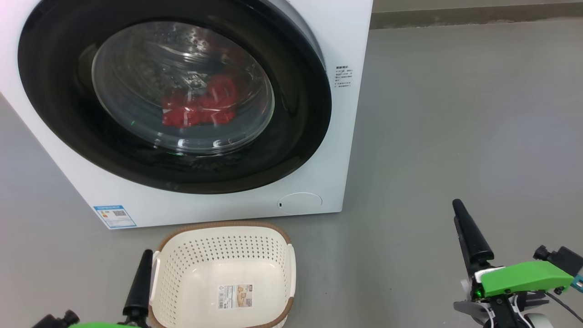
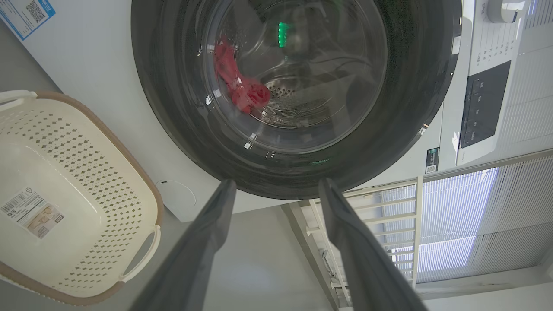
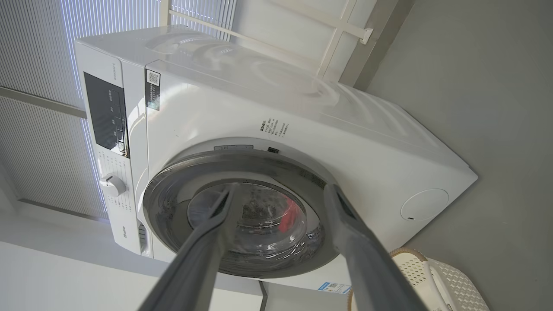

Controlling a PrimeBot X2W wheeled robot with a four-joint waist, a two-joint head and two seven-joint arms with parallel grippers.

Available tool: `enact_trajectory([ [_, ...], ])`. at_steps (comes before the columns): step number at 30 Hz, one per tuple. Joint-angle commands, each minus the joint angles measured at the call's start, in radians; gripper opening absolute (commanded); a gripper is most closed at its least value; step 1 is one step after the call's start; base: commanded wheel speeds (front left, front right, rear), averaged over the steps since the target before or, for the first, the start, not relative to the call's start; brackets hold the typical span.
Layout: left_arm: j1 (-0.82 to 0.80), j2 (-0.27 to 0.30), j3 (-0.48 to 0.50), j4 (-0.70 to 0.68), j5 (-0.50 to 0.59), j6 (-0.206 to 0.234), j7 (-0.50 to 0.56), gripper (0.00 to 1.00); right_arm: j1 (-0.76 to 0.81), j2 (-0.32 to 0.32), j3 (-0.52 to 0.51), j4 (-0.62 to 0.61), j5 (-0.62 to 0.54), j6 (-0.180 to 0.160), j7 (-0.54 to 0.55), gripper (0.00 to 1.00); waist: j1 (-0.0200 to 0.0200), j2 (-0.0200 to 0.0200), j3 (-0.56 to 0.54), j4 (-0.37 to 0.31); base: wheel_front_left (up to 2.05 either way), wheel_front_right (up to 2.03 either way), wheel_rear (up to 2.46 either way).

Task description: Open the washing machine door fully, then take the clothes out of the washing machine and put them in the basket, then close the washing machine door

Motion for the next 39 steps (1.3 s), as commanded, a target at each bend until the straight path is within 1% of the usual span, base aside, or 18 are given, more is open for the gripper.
enact_trajectory([
  [1,-0.046,0.014,0.015,-0.036,0.033,-0.003,-0.014,1.00,-0.047,-0.016,0.018,-0.036,-0.028,0.000,-0.011,1.00,-0.0001,0.0000,0.000,0.000,0.00,0.00,0.00],
  [5,-0.049,0.013,0.018,-0.047,0.101,-0.003,-0.025,1.00,-0.052,-0.024,0.038,-0.043,-0.082,0.000,-0.023,1.00,-0.0001,0.0000,0.001,-0.001,0.00,0.00,0.00],
  [9,-0.049,0.014,0.018,-0.056,0.184,-0.004,-0.037,1.00,-0.057,-0.029,0.057,-0.047,-0.136,0.000,-0.034,1.00,-0.0001,0.0000,0.003,-0.003,0.00,0.00,0.00],
  [15,-0.050,0.015,0.023,-0.058,0.322,-0.004,-0.055,1.00,-0.064,-0.035,0.071,-0.051,-0.246,0.000,-0.052,1.00,-0.0001,0.0000,0.004,-0.005,0.00,0.00,0.00],
  [24,-0.054,0.012,0.019,-0.059,0.516,0.002,-0.081,1.00,-0.068,-0.035,0.071,-0.033,-0.474,0.000,-0.079,1.00,-0.0001,0.0000,0.004,-0.007,0.00,0.00,0.00],
  [29,-0.055,0.011,0.015,-0.064,0.609,0.022,-0.096,1.00,-0.072,-0.028,0.066,-0.018,-0.602,0.000,-0.093,1.00,-0.0001,0.0000,0.005,-0.008,0.00,0.00,0.00],
  [34,-0.056,0.011,0.014,-0.064,0.689,0.038,-0.110,1.00,-0.075,-0.020,0.057,-0.008,-0.707,0.000,-0.108,1.00,-0.0001,0.0000,0.007,-0.009,0.00,0.00,0.00],
  [39,-0.060,0.011,0.014,-0.057,0.752,0.042,-0.125,1.00,-0.079,-0.012,0.039,0.001,-0.786,0.000,-0.123,1.00,-0.0001,0.0000,0.011,-0.010,0.00,0.00,0.00],
])
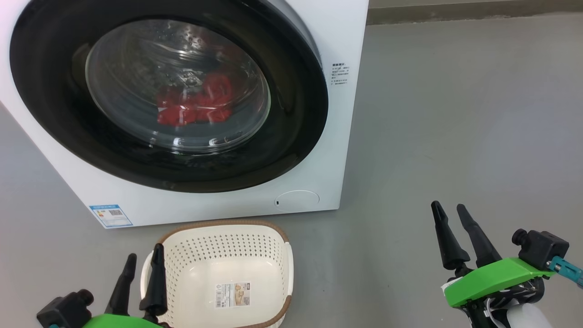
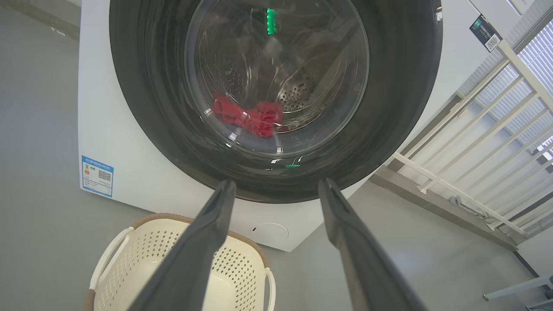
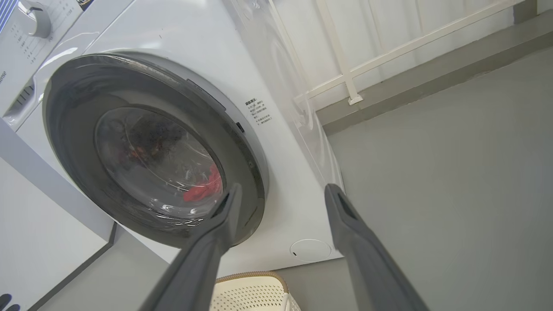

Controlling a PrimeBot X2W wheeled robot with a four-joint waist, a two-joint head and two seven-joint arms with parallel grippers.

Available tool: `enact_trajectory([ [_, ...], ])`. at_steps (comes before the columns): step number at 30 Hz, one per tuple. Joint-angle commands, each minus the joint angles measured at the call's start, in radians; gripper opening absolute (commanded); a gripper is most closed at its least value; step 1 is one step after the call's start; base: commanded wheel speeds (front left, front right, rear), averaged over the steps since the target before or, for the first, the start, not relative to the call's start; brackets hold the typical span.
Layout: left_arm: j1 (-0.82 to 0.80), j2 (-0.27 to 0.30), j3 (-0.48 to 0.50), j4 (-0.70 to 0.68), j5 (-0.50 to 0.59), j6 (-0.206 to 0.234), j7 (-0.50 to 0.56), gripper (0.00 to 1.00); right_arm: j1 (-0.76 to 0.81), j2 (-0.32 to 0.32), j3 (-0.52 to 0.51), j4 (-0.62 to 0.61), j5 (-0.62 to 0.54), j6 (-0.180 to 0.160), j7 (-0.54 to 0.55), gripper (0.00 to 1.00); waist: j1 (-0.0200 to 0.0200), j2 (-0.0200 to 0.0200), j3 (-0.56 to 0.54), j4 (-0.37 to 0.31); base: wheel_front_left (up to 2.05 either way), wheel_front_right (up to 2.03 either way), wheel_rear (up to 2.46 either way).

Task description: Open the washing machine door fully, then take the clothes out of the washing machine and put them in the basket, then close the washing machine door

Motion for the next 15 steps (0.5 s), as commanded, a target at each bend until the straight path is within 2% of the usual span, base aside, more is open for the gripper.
enact_trajectory([
  [1,-0.048,0.011,0.019,-0.027,0.027,0.007,-0.013,1.00,-0.055,-0.002,0.007,-0.024,-0.030,0.000,-0.013,1.00,-0.0001,0.0000,0.000,0.000,0.00,0.00,0.00],
  [15,-0.060,0.012,0.019,-0.025,0.195,0.016,-0.054,1.00,-0.070,0.002,0.013,-0.028,-0.205,-0.001,-0.054,1.00,-0.0001,0.0000,0.008,-0.007,0.00,0.00,0.00],
])
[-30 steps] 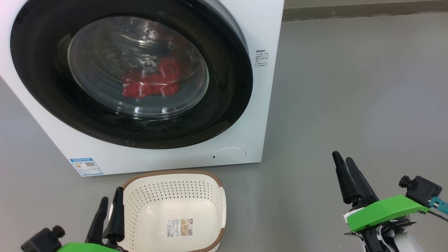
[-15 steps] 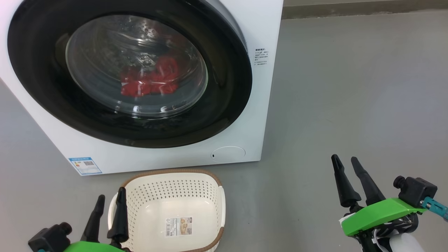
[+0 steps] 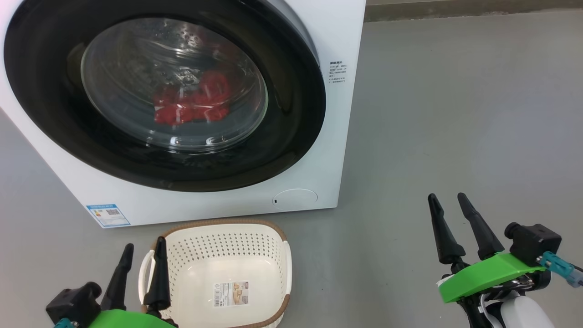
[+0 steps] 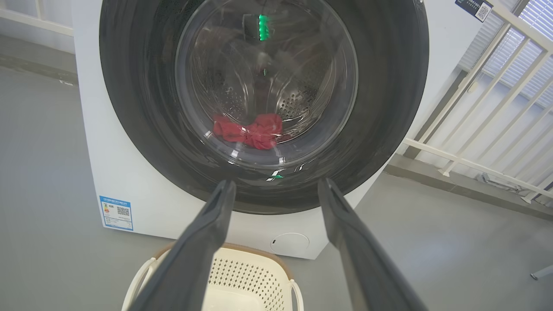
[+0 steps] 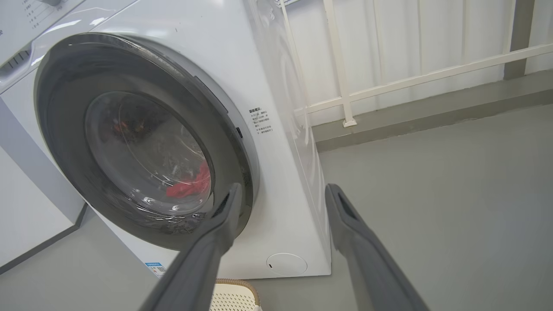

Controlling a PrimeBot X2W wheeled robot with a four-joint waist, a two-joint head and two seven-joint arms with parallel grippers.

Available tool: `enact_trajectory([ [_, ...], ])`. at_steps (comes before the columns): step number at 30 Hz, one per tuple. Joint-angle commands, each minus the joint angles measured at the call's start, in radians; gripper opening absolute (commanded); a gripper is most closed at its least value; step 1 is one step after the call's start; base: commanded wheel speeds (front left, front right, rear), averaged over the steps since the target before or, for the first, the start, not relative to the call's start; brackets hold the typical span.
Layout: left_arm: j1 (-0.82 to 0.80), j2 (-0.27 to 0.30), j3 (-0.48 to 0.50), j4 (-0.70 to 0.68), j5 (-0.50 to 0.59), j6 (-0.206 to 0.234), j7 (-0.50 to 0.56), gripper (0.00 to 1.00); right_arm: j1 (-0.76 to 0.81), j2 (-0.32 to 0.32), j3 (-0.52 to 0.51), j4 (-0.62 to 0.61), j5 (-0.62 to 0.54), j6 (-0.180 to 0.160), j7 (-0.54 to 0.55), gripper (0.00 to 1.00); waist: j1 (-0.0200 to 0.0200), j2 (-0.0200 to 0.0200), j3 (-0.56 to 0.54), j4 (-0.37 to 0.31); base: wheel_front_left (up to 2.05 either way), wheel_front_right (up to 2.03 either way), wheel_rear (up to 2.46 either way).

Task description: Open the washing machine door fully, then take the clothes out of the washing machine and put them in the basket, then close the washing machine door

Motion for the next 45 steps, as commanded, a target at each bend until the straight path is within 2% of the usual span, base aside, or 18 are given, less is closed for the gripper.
enact_trajectory([
  [1,-0.039,0.012,0.021,-0.026,0.030,0.007,-0.013,1.00,-0.047,-0.005,0.025,-0.026,-0.035,-0.001,-0.014,1.00,0.0000,0.0000,0.000,0.000,0.00,0.00,0.00],
  [27,-0.042,0.015,-0.001,-0.035,0.311,0.031,-0.092,1.00,-0.068,-0.009,0.030,0.016,-0.352,-0.001,-0.093,1.00,0.0000,0.0000,-0.013,-0.006,0.00,0.00,0.00],
  [45,-0.049,0.015,0.004,-0.015,0.289,0.029,-0.093,1.00,-0.071,-0.009,0.024,0.019,-0.325,-0.001,-0.094,1.00,0.0000,0.0000,-0.007,-0.007,0.00,0.00,0.00],
])
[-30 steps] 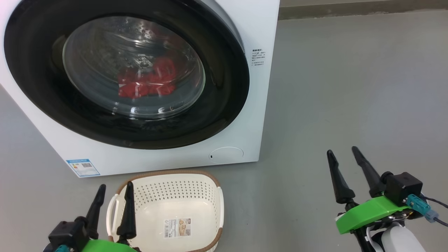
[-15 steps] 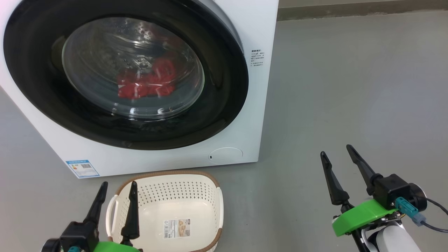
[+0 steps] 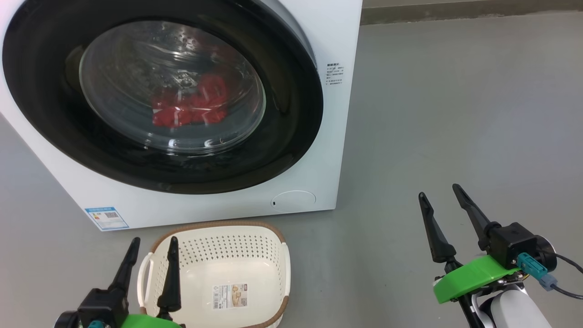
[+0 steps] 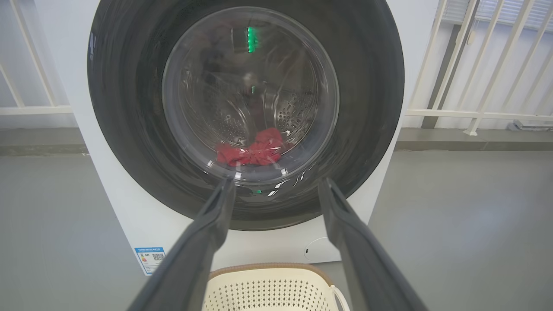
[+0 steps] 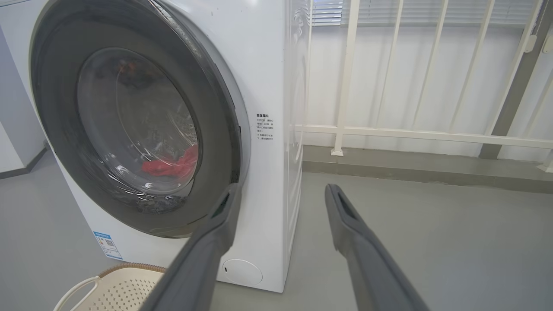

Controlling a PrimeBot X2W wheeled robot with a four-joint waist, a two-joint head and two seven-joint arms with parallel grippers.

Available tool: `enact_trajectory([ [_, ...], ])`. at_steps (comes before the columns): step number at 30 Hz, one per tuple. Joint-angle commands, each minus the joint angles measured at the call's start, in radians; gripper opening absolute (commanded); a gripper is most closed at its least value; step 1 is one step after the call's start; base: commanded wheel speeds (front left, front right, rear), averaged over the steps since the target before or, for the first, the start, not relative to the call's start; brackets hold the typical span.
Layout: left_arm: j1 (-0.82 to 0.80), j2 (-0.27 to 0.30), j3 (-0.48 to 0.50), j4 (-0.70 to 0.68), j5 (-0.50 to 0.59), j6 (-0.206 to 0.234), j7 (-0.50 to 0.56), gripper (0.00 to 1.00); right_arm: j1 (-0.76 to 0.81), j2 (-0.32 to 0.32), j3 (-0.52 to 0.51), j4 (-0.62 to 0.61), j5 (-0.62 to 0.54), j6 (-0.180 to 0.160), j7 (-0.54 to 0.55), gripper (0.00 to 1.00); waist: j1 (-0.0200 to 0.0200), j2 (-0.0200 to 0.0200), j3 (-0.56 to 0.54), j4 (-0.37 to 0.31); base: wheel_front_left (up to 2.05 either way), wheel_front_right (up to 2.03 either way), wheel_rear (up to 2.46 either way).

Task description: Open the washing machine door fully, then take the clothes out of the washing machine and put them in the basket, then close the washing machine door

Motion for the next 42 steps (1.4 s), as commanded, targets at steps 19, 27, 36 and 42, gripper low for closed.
enact_trajectory([
  [19,-0.069,0.014,0.044,-0.003,-0.066,-0.015,-0.012,1.00,-0.076,-0.007,-0.002,-0.027,0.063,-0.001,-0.009,1.00,0.0000,0.0000,0.055,0.008,0.00,0.00,0.00],
  [27,-0.092,0.014,0.046,-0.018,-0.082,-0.033,-0.012,1.00,-0.142,-0.007,-0.005,-0.032,0.110,-0.001,-0.009,1.00,0.0000,0.0000,0.101,0.025,0.00,0.00,0.00],
  [36,-0.119,0.014,0.050,-0.022,-0.108,-0.039,-0.012,1.00,-0.246,-0.010,-0.022,-0.010,0.159,-0.001,-0.009,0.47,0.0000,0.0000,0.152,0.049,0.00,0.00,0.00],
  [42,-0.142,0.014,0.050,-0.035,-0.120,-0.047,-0.012,1.00,-0.342,-0.044,-0.031,0.021,0.233,-0.001,-0.009,0.00,0.0000,0.0000,0.195,0.070,0.00,0.00,0.00],
])
